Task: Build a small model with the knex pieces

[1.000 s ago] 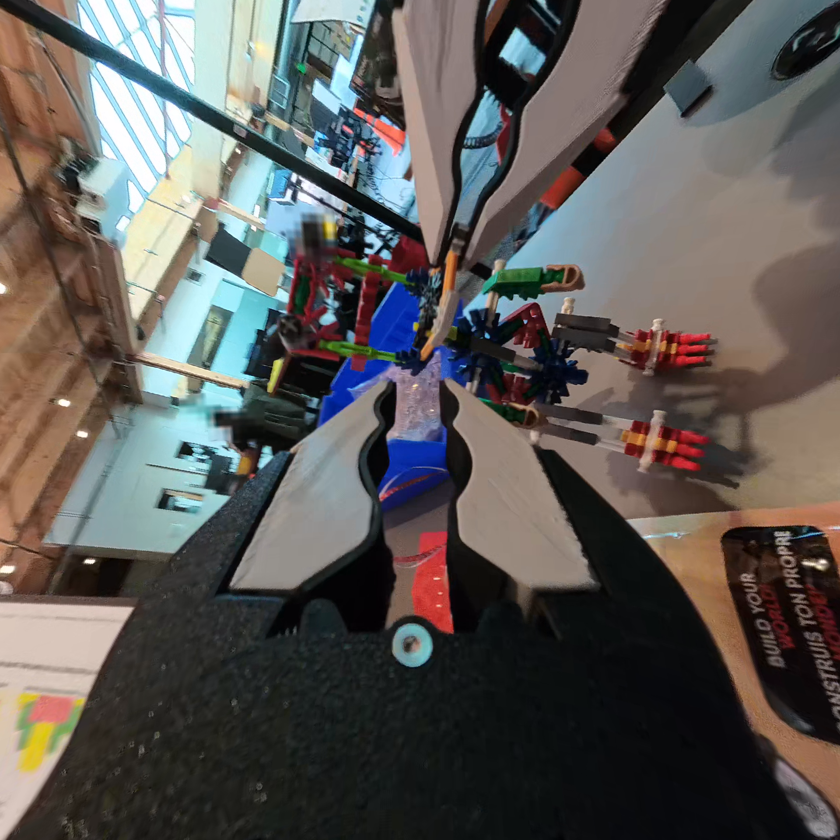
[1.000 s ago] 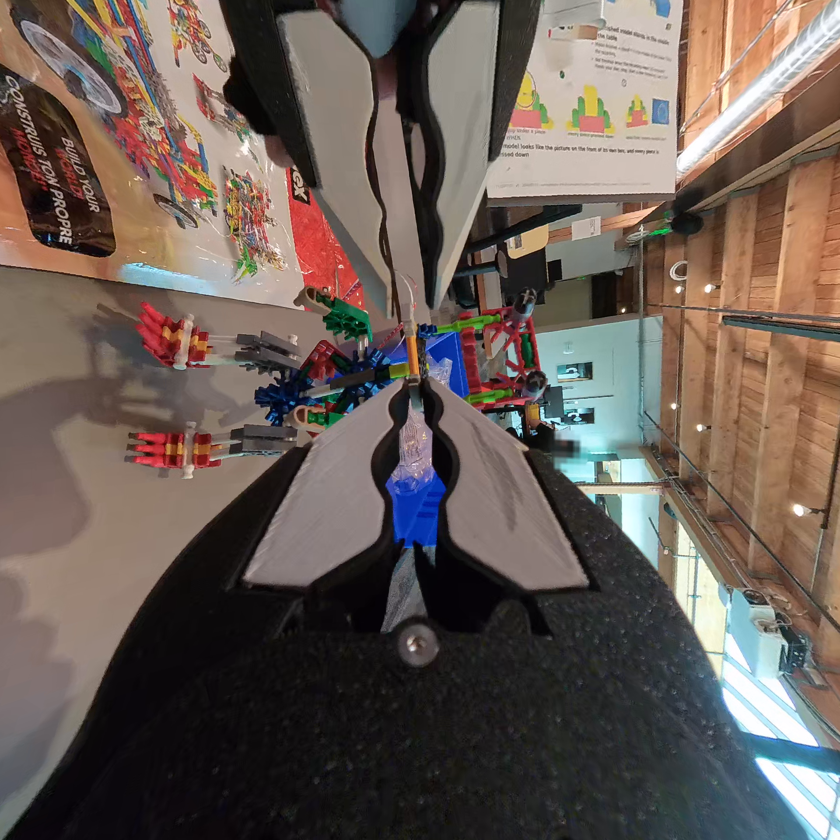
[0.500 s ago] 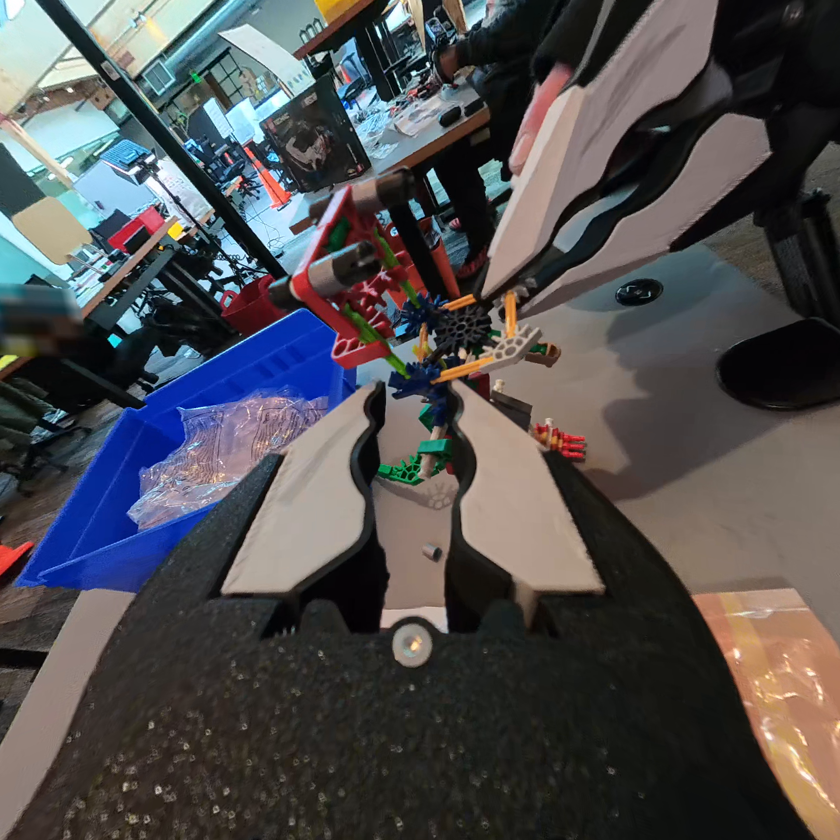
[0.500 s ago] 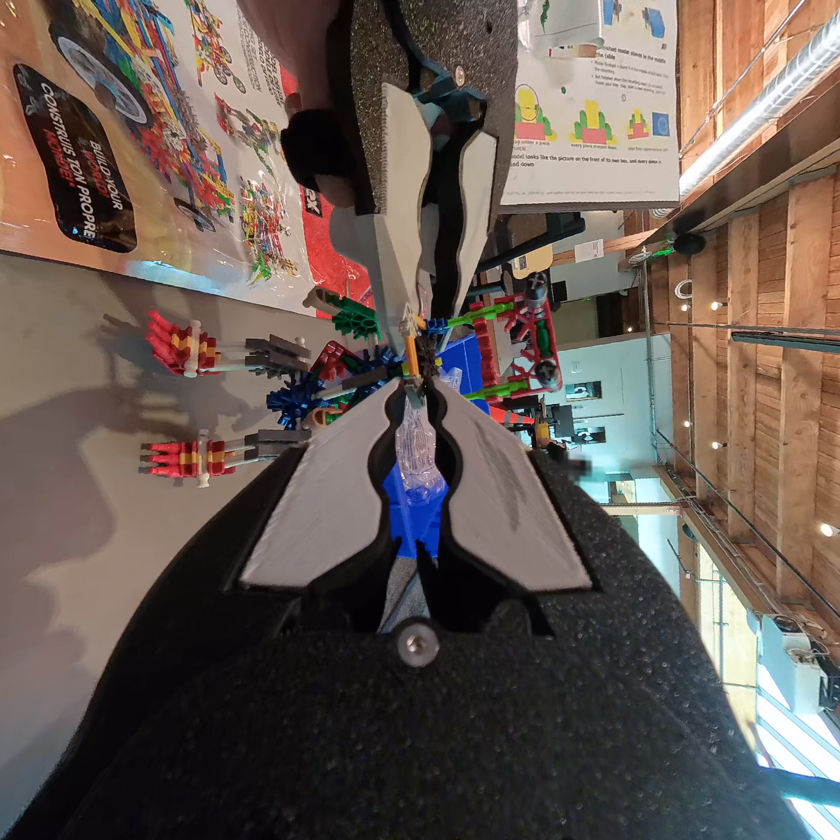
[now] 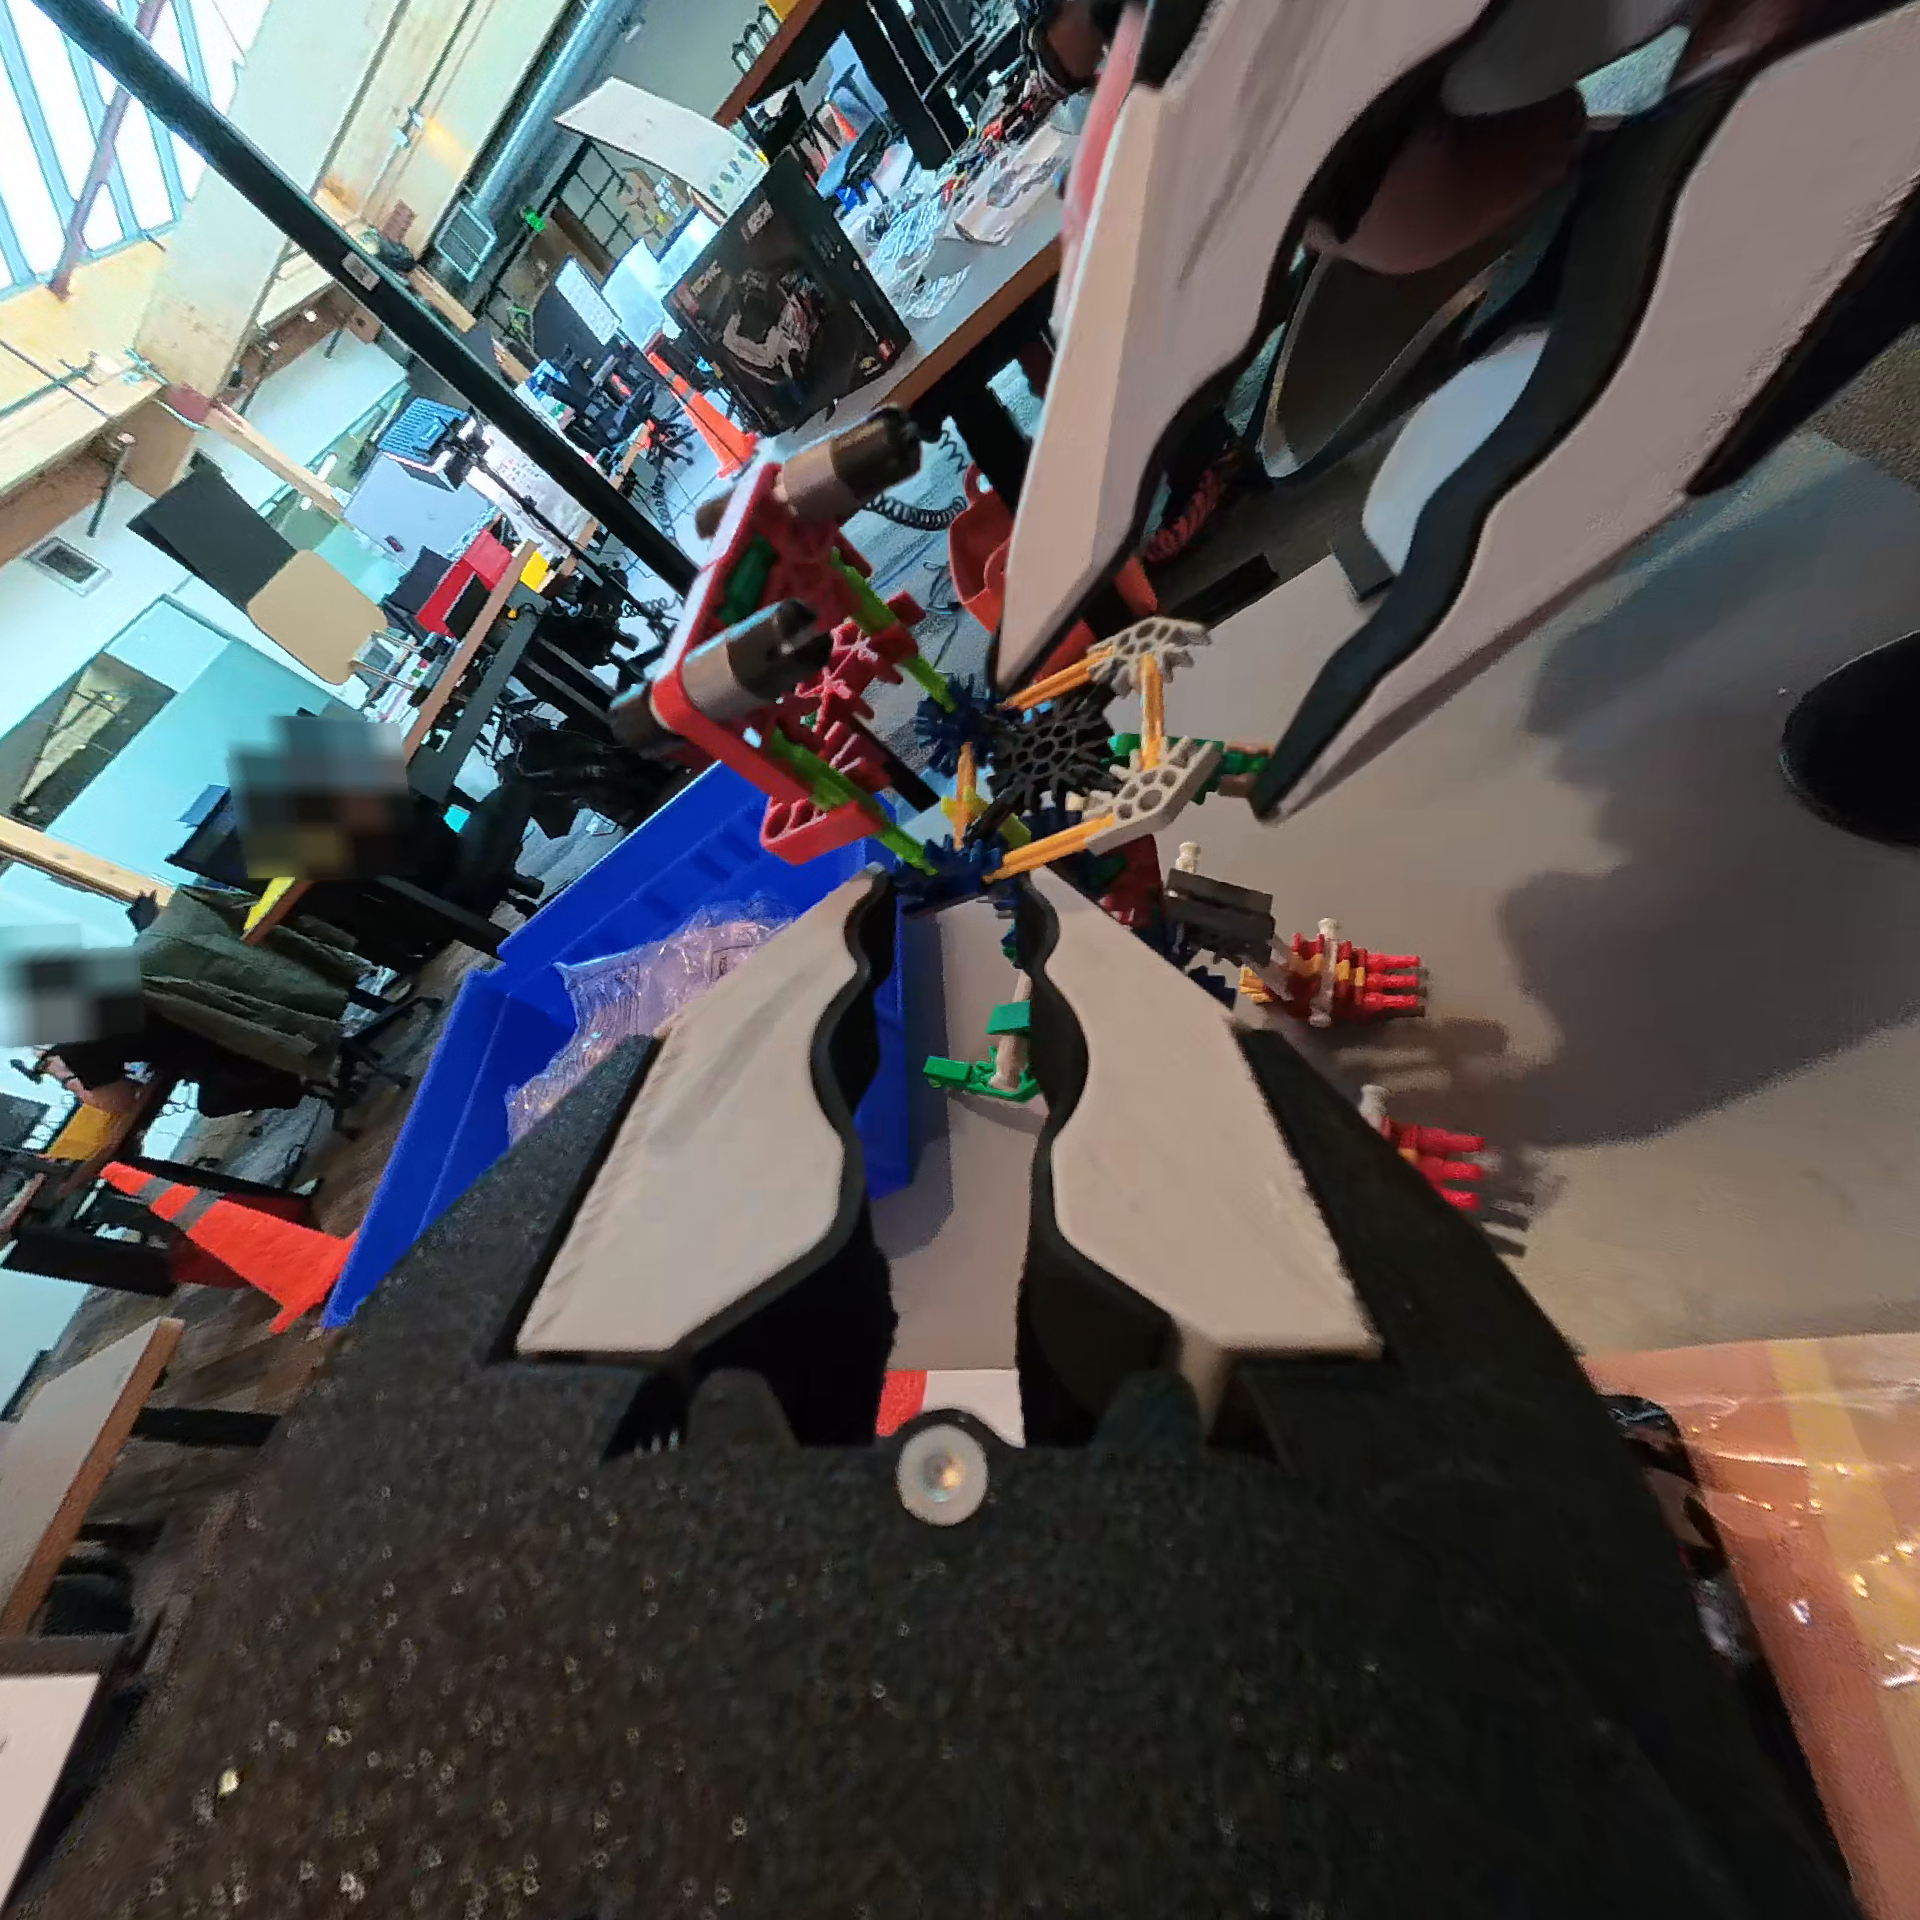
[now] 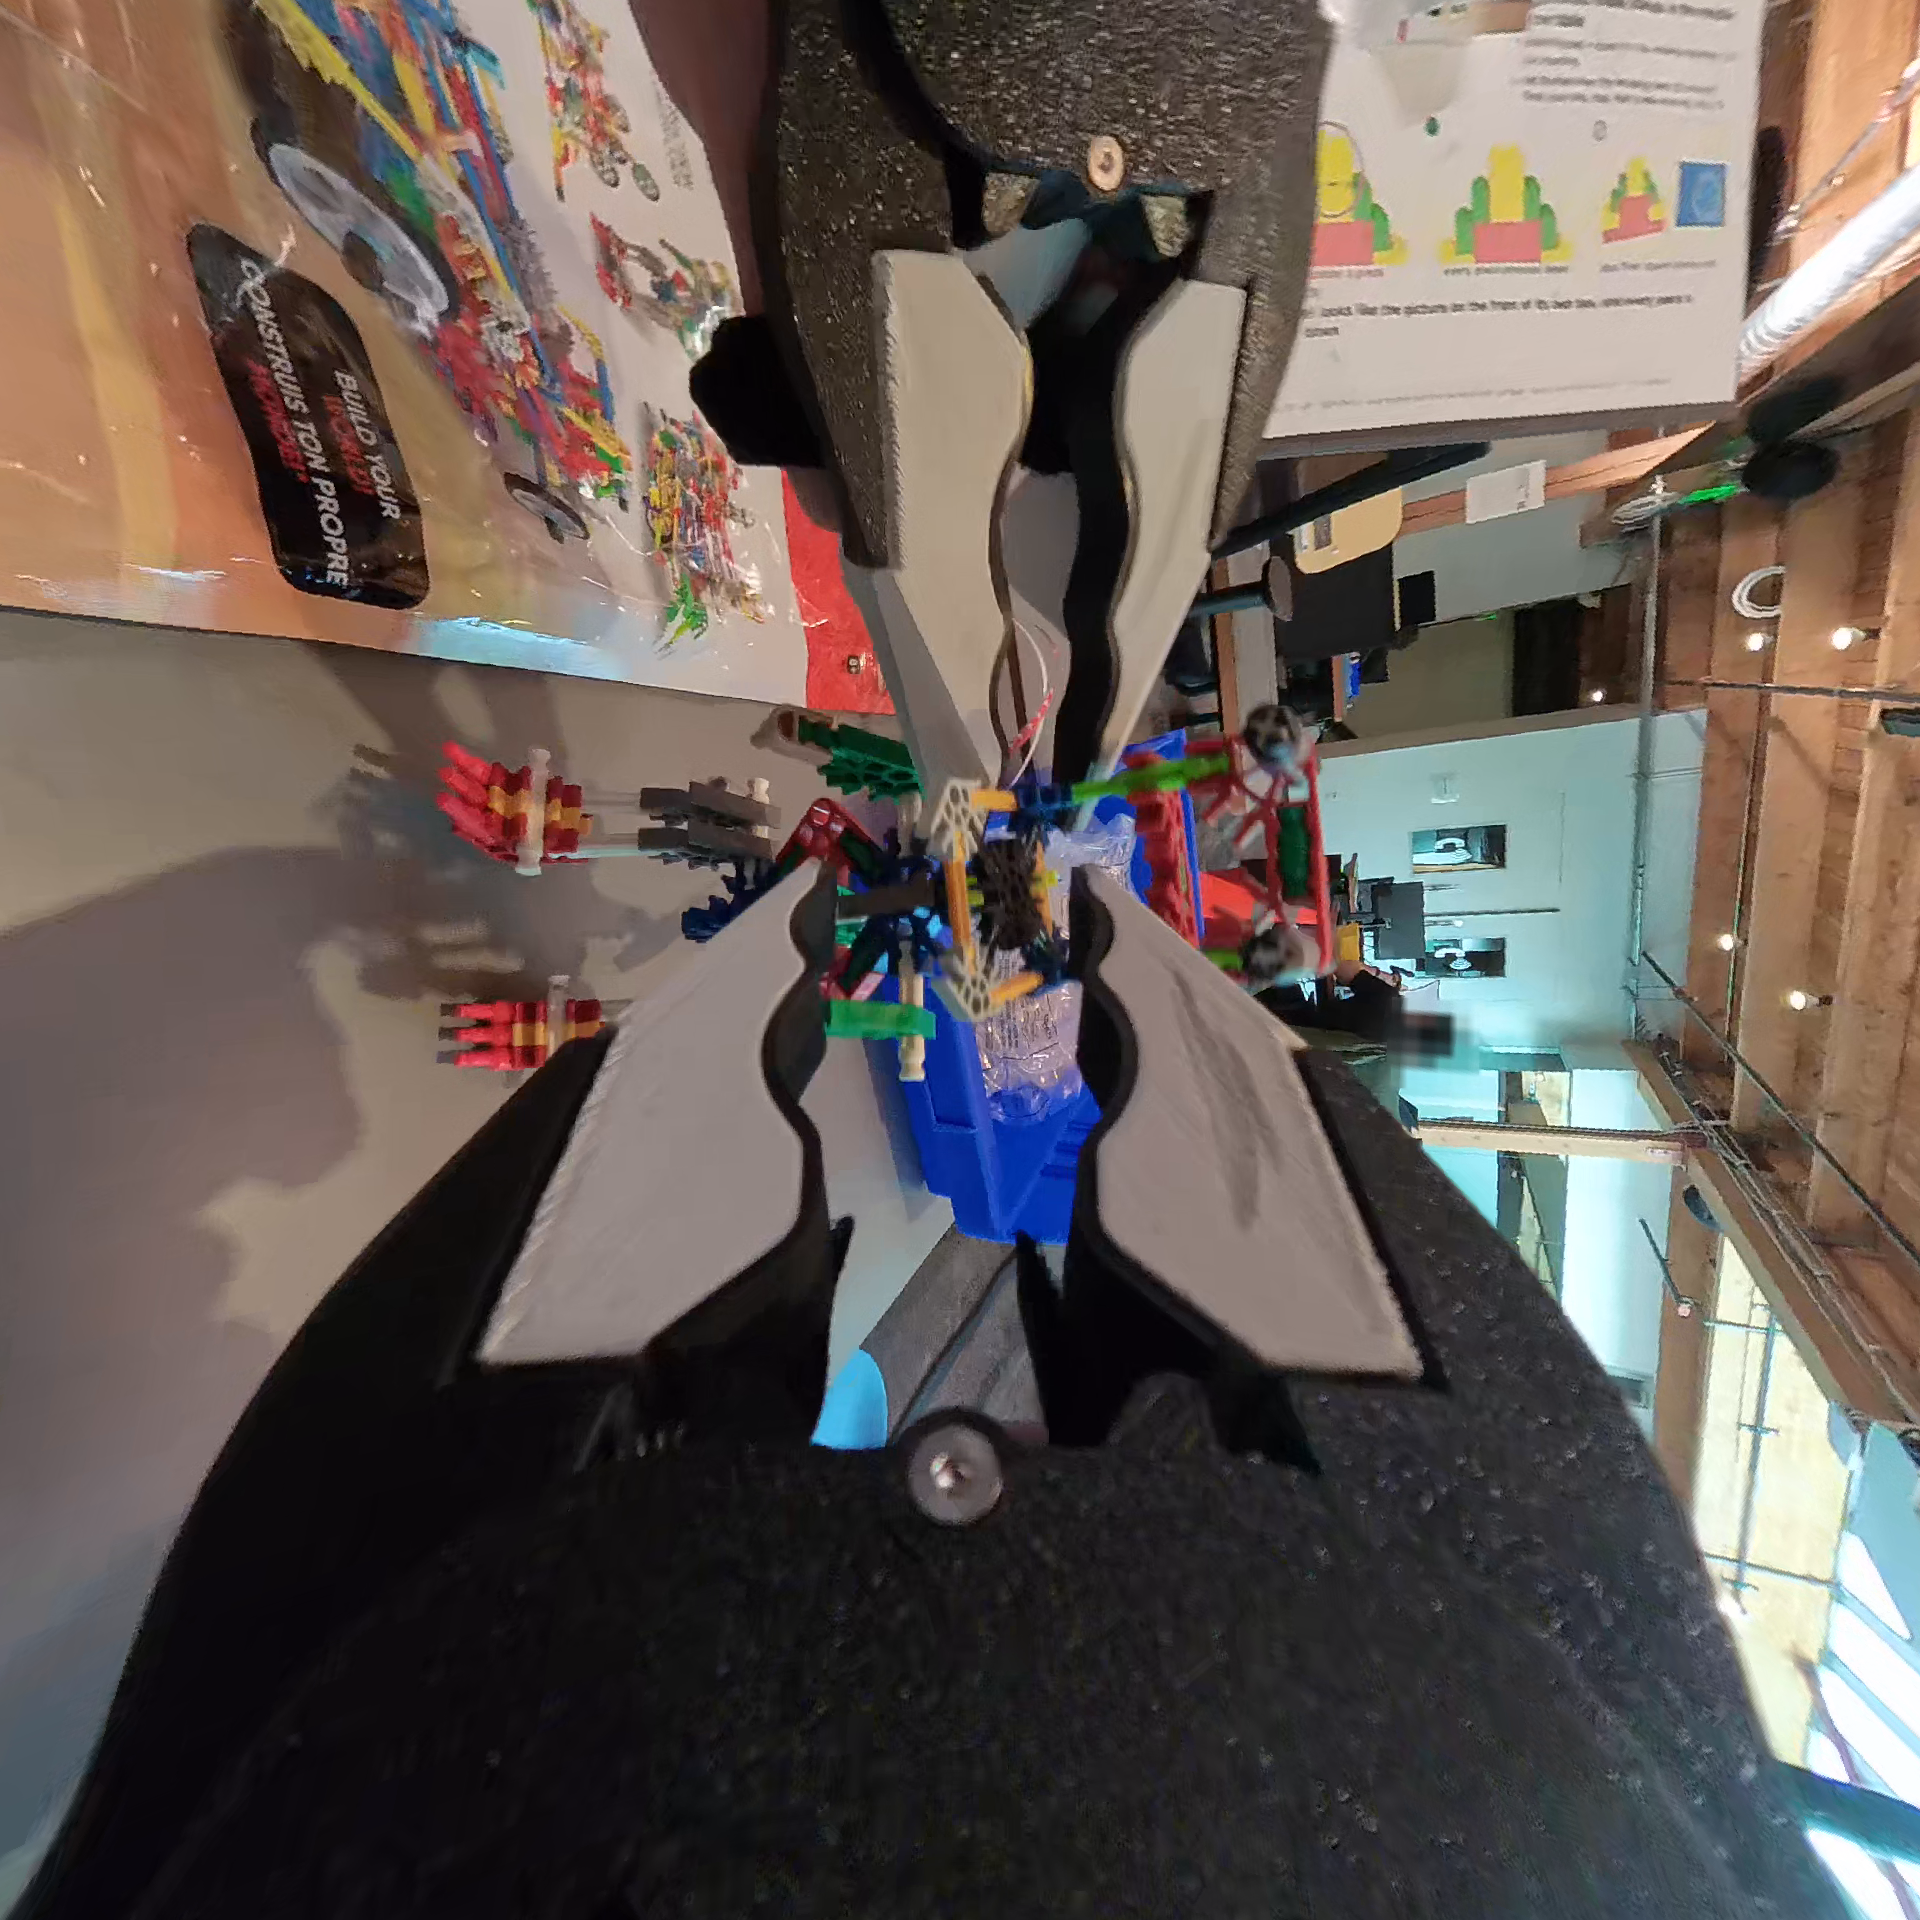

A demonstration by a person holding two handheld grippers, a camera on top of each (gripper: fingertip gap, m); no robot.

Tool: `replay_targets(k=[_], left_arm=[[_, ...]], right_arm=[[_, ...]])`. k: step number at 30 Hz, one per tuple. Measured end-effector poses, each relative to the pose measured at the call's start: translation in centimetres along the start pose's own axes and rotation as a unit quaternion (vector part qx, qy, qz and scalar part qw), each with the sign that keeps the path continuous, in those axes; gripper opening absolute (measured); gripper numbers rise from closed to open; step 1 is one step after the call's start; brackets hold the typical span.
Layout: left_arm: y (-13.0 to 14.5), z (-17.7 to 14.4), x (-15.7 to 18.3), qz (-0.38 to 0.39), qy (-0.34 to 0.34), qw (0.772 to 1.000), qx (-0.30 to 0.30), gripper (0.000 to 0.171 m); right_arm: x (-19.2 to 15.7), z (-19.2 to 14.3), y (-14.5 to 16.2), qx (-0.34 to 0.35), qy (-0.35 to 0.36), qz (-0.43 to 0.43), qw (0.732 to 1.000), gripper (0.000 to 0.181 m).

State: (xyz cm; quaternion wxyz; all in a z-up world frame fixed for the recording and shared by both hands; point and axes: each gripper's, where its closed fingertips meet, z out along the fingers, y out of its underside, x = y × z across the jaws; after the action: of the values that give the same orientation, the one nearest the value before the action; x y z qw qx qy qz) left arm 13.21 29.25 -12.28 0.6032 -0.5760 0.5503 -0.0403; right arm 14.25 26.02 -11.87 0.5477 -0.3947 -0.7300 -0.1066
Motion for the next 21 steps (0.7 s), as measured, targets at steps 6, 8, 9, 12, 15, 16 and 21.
replay_targets(k=[6, 8, 9, 12, 15, 16, 21], left_arm=[[-0.7, 0.2, 0.3, 0.017, -0.009, 1.0, 0.003, 0.02], [-0.6, 0.2, 0.3, 0.022, -0.013, 1.0, 0.002, 0.021], [-0.7, 0.2, 0.3, 0.022, -0.012, 1.0, 0.005, 0.02], [-0.8, 0.1, 0.5, 0.025, -0.012, 1.0, 0.008, 0.02], [-0.9, 0.1, 0.5, 0.02, -0.012, 1.0, 0.01, 0.019], [-0.8, 0.1, 0.5, 0.017, -0.011, 1.0, 0.009, 0.019], [-0.9, 0.1, 0.7, 0.015, -0.005, 1.0, 0.006, 0.019]], right_arm=[[0.1, 1.6, 0.7, -0.044, 0.0, -0.035, 0.998, 0.032], [0.2, 1.6, 0.7, -0.045, 0.007, -0.031, 0.998, 0.029], [0.3, 1.6, 0.7, -0.045, 0.015, -0.035, 0.998, 0.025], [0.6, 1.5, 0.6, -0.046, 0.027, -0.044, 0.998, 0.018], [0.8, 1.5, 0.6, -0.05, 0.036, -0.059, 0.996, 0.014], [0.8, 1.6, 0.6, -0.05, 0.033, -0.055, 0.997, 0.013], [0.8, 1.5, 0.6, -0.048, 0.022, -0.056, 0.997, 0.012]])
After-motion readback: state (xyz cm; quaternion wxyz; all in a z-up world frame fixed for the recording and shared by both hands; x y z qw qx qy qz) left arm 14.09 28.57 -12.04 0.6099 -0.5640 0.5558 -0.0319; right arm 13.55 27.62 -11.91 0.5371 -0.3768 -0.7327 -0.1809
